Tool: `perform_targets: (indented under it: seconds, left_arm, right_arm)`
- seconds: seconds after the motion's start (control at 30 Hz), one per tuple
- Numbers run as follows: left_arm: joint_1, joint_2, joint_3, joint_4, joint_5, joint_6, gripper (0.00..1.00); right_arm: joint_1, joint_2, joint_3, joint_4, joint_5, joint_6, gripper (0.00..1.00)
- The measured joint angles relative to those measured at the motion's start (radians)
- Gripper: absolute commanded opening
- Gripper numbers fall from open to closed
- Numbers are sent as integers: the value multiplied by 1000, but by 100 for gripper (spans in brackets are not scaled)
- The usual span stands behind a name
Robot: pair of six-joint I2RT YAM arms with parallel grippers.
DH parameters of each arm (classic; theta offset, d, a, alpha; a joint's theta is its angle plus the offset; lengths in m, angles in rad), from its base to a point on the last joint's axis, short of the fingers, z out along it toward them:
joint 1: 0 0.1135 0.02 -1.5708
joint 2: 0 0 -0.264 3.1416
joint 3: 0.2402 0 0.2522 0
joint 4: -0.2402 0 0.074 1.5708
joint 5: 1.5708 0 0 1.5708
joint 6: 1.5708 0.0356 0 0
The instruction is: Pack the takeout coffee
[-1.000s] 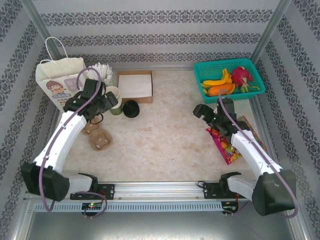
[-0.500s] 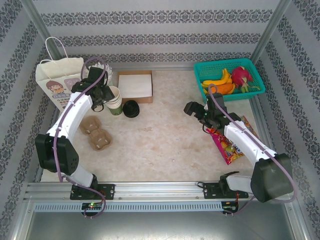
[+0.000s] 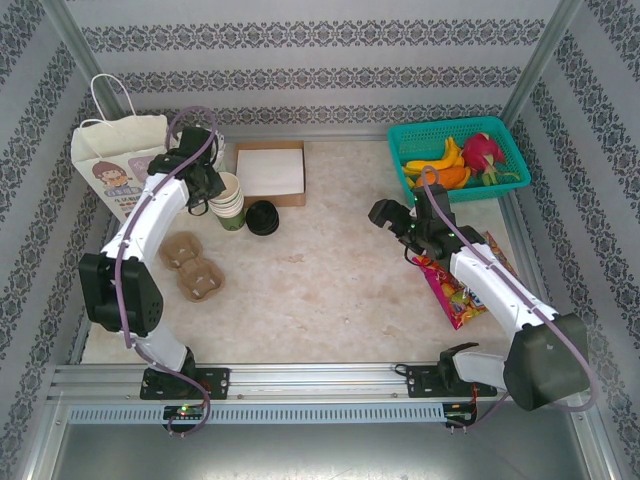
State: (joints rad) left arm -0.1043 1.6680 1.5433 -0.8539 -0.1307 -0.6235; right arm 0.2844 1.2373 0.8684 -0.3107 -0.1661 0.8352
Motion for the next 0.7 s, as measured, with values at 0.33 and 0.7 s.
perform_targets:
  seconds: [0.33, 0.7]
  left_arm:
    - [0, 38, 2, -4, 8, 18, 16]
    - [0, 38, 35, -24, 7, 29, 0]
  right_arm:
    - [0, -6, 0, -1, 13, 0, 98]
    - [0, -8, 0, -1, 19, 0, 98]
